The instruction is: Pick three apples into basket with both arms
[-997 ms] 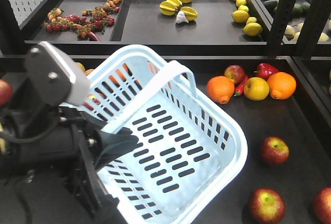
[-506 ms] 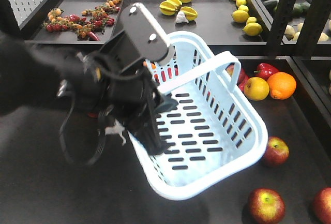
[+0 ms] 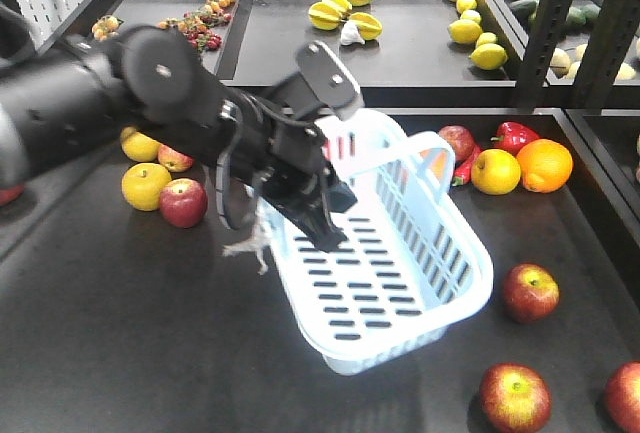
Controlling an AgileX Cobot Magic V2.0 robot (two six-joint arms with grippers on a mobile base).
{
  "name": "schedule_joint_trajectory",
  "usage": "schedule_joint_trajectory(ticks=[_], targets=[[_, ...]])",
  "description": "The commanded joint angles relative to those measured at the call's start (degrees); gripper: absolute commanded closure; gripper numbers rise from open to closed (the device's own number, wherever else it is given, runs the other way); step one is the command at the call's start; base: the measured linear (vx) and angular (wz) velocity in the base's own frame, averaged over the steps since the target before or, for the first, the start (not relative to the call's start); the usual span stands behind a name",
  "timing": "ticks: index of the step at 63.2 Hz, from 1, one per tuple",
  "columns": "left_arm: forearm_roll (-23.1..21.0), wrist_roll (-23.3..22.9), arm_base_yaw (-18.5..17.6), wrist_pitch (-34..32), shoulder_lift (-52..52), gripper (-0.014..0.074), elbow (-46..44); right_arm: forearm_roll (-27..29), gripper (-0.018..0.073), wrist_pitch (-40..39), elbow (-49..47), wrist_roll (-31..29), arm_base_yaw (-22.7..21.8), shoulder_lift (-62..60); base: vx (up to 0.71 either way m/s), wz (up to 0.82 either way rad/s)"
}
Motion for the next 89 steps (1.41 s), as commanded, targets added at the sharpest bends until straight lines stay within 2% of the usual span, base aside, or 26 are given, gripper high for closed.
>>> schedule_joint_trajectory(ticks=[1,14,27,38,49,54,59,67,71,80,89], targets=[[-3.24,1.75,0.13,-6.41,-0.82,0.0603,-2.14,1.47,0.0564,-4.43,0.84,-0.48,-0.27,-0.63,0.0,0.0],[-1.19,1.75,0.13,-10.24,1.59,0.0601,-2.14,2.23,0.0564,-4.63,0.84,-0.62,-0.27,-0.63,0.0,0.0],[0.44,1.63,0.13,-9.67,1.98,0.056,-2.14,2.23,0.0564,-4.63,0.84,-0.62,-0.27,-0.63,0.0,0.0],[0.44,1.58,0.13,-10.33,1.98,0.0408,-2.14,2.22,0.0564,-4.81,0.84,-0.67,-0.27,-0.63,0.0,0.0],[0.44,0.71,0.13,-10.33,1.98,0.0175,-2.14,2.22,0.0564,-4.86,0.84,-0.66,-0.27,-0.63,0.0,0.0],[0.44,-0.38,0.13,-10.25,1.9,0.0106,-2.14,2.22,0.0564,-4.94,0.84,-0.66,-0.27,-0.63,0.0,0.0],[0.44,-3.0,0.13,-10.25,1.4,0.0082,-2.14,2.22,0.0564,-4.86,0.79,-0.66,-0.27,-0.63,0.0,0.0],[0.72,-7.91,0.13,-9.41,-0.92,0.0101,-2.18,2.29,0.0564,-5.59,0.5,-0.59,-0.27,-0.63,0.0,0.0],[0.72,-9.23,0.13,-8.57,-3.47,0.0143,-2.18,2.29,0.0564,-5.27,-0.55,-0.59,-0.27,-0.63,0.0,0.0],[0.84,-10.48,0.13,-6.32,-10.63,0.0308,-2.18,2.22,0.0564,-3.61,-4.18,-0.65,-0.27,-0.63,0.0,0.0],[2.23,-13.64,0.13,-1.85,-18.47,0.0529,-2.12,1.22,0.0564,5.03,-9.6,-1.05,-0.27,-0.36,0.0,0.0]])
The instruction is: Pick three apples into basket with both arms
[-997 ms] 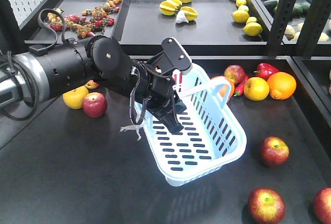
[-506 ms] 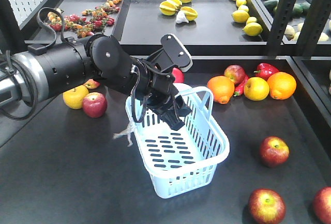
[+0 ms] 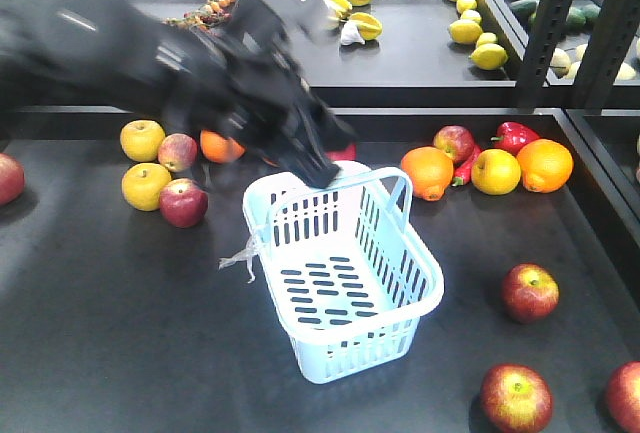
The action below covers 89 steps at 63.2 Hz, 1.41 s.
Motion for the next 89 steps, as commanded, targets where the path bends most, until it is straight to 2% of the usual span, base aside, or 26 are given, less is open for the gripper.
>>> schedule_joint_trajectory(ticks=[1,4,10,15,20,26,33,37,42,49,56,62,72,89], targets=[[0.59,-3.63,0.13,1.47,-7.96,0.0548,-1.94,-1.18,0.0564,2.42,-5.34,-0.93,-0.27,-0.17,0.0,0.0],[2.89,-5.28,0.13,3.37,-10.34,0.0606,-1.58,-2.14,0.0564,5.77,-7.83,-0.93,-0.27,0.94,0.0,0.0],[9.12,-10.1,0.13,6.54,-14.79,0.0605,0.53,-6.09,0.0564,13.23,-15.07,-0.88,-0.27,5.86,0.0,0.0],[12.63,-13.32,0.13,6.31,-19.17,0.0604,4.86,-11.22,0.0564,20.39,-22.64,-0.88,-0.27,12.4,0.0,0.0],[13.86,-15.55,0.13,3.41,-23.69,0.0604,11.87,-16.84,0.0556,28.25,-30.64,-0.71,-0.27,19.77,0.0,0.0],[12.71,-16.28,0.13,-1.74,-29.44,0.0603,20.31,-23.2,0.0514,36.58,-38.0,-0.71,-0.27,28.83,0.0,0.0],[8.49,-16.54,0.13,-5.77,-36.77,0.0604,29.0,-24.5,0.0362,42.49,-41.32,-0.97,-0.27,38.57,0.0,0.0],[6.8,-16.54,0.13,-6.87,-40.64,0.0604,32.91,-23.79,0.0218,42.65,-41.2,-2.64,-0.27,43.37,0.0,0.0],[6.82,-16.54,0.13,-7.14,-44.8,0.0604,36.45,-22.52,0.0015,41.47,-41.2,-6.11,-0.27,48.91,0.0,0.0],[7.06,-16.54,0.13,-7.5,-48.75,0.0604,39.65,-17.72,-0.0165,40.02,-41.2,-10.66,-0.27,55.48,0.0,0.0],[7.23,-16.54,0.13,-7.48,-50.66,0.0604,41.01,-10.68,-0.0167,39.48,-41.78,-14.53,-0.27,61.57,0.0,0.0],[7.23,-16.54,0.13,-7.64,-50.92,0.0604,41.07,-7.79,-0.0155,39.78,-43.1,-15.36,-0.27,66.43,0.0,0.0],[7.23,-16.54,0.13,-7.9,-50.92,0.0604,41.12,-6.43,-0.0134,43.28,-46.39,-15.31,-0.27,75.96,0.0,0.0],[7.23,-16.49,0.13,-7.76,-50.92,0.0604,41.4,-7.38,-0.012,43.87,-47.5,-13.59,-0.27,87.58,0.0,0.0]])
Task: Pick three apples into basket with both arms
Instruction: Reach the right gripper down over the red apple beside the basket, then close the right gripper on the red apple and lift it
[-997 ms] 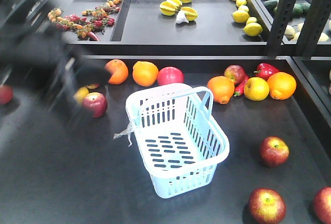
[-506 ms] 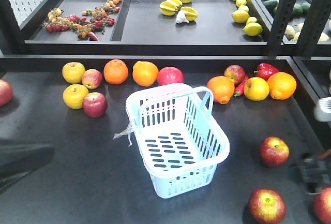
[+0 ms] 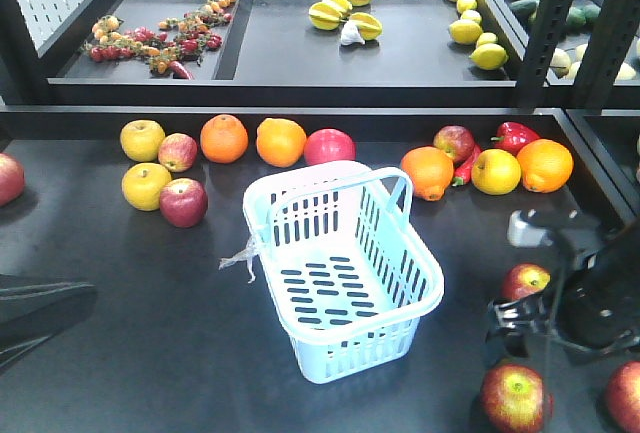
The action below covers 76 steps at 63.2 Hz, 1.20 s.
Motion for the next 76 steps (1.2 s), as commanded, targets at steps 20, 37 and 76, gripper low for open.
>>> schedule_joint_trajectory(ticks=[20,37,76], targets=[[-1.28,-0.72,0.13,-3.88,-0.11,0.0604,-1.24,-2.98,-0.011,-4.8,-1.66,4.05,-0.27,8.37,0.0,0.0],[-1.28,-0.72,0.13,-3.88,-0.11,0.0604,-1.24,-3.85,-0.0103,-8.38,-1.66,5.11,-0.27,13.17,0.0,0.0],[-1.28,-0.72,0.13,-3.54,-0.11,0.0604,-1.24,-8.18,0.0099,-12.06,-1.67,8.48,-0.27,19.58,0.0,0.0]])
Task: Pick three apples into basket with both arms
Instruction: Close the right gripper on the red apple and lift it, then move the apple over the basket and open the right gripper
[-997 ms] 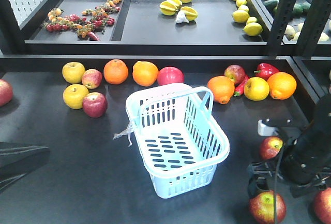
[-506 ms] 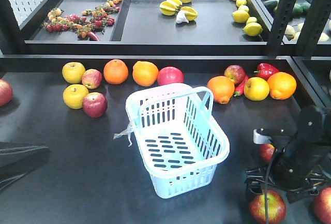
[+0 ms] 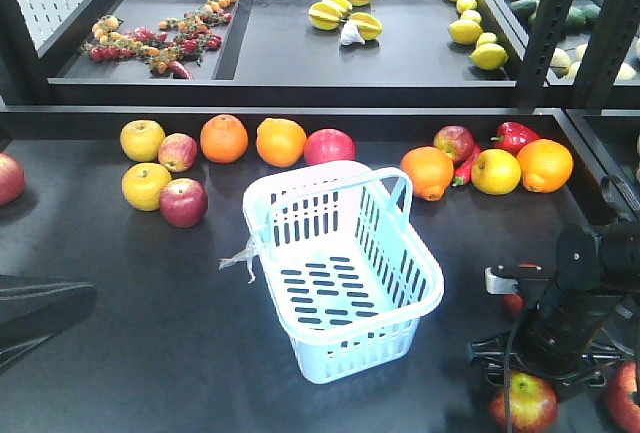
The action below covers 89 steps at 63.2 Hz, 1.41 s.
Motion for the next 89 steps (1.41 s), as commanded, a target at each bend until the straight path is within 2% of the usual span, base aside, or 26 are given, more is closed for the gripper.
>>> schedule_joint_trajectory(ticks=[1,13,21,27,35,39,47,51,58,65,78,82,89], targets=[[-1.28,-0.72,0.13,-3.54,-0.11,0.0604,-1.24,-0.61,0.013,0.95,-1.22,-0.2,-0.27,-2.56,0.0,0.0],[-1.28,-0.72,0.13,-3.54,-0.11,0.0604,-1.24,-0.61,0.041,2.48,-1.22,-0.66,-0.27,-6.54,0.0,0.0],[-1.28,-0.72,0.13,-3.54,-0.11,0.0604,-1.24,-0.8,0.0512,3.43,-1.22,-0.9,-0.27,-13.77,0.0,0.0],[-1.28,-0.72,0.13,-3.54,-0.11,0.0604,-1.24,-0.8,0.0537,4.02,-1.22,-0.9,-0.27,-20.88,0.0,0.0],[-1.28,-0.72,0.13,-3.54,-0.11,0.0604,-1.24,0.07,0.0536,3.18,-1.22,-1.94,-0.27,-30.97,0.0,0.0],[-1.28,-0.77,0.13,-3.54,-0.11,0.0604,-1.24,2.3,0.0536,1.92,-1.22,-3.85,-0.27,-34.23,0.0,0.0],[-1.28,-0.77,0.13,-3.54,-0.11,0.0604,-1.24,14.4,0.0536,0.94,-2.64,-13.38,0.11,-37.28,0.0,0.0],[-1.28,-0.77,0.13,-3.54,-0.11,0.0604,-1.24,21.38,0.0536,0.58,-4.05,-20.09,2.02,-36.49,0.0,0.0],[-1.28,-0.77,0.13,-3.54,-0.11,0.0604,-1.24,28.3,0.0533,-1.75,-6.9,-25.41,6.67,-33.06,0.0,0.0],[-1.28,-0.77,0.13,-3.54,-0.11,0.0604,-1.24,28.69,0.0529,-6.27,-9.54,-26.29,11.71,-26.9,0.0,0.0],[-1.28,-0.82,0.13,-3.54,-0.11,0.0604,-1.24,26.97,0.0483,-9.24,-14.09,-26.35,13.77,-15.05,0.0,0.0],[-1.28,-0.82,0.13,-3.54,-0.11,0.0604,-1.24,25.78,0.0437,-9.02,-15.83,-26.4,13.77,-12.64,0.0,0.0],[-1.28,-0.82,0.13,-3.54,-0.11,0.0604,-1.24,25.11,0.0287,-8.63,-18.04,-26.4,13.77,-10.28,0.0,0.0]])
